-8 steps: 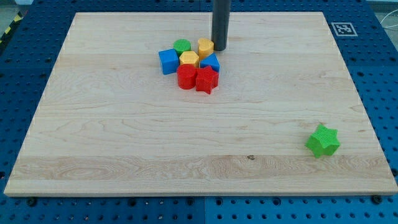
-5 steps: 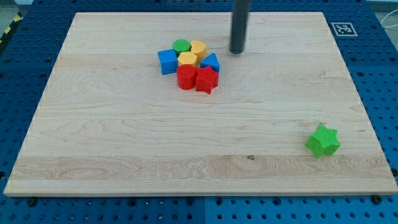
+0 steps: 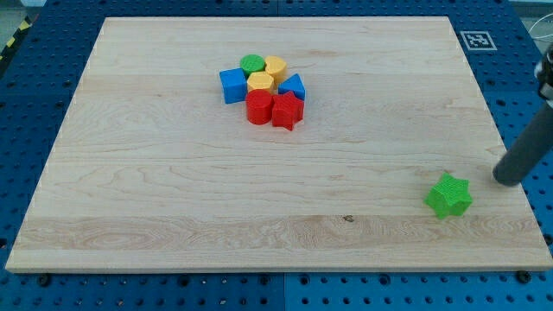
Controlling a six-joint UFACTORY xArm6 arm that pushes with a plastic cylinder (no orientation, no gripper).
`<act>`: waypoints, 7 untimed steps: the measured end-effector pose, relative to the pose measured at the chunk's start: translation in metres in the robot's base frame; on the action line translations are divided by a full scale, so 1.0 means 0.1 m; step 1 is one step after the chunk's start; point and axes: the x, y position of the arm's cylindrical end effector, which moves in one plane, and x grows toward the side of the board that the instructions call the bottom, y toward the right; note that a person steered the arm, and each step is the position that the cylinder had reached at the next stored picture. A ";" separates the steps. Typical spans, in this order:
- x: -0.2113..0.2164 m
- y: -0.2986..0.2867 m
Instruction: Slide the green star to the group of blocks
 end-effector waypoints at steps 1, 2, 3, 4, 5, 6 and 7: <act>0.30 -0.11; 0.54 -0.41; 0.43 -0.76; 0.19 -0.99; 0.00 -1.01; -0.07 -0.79; -0.34 -0.80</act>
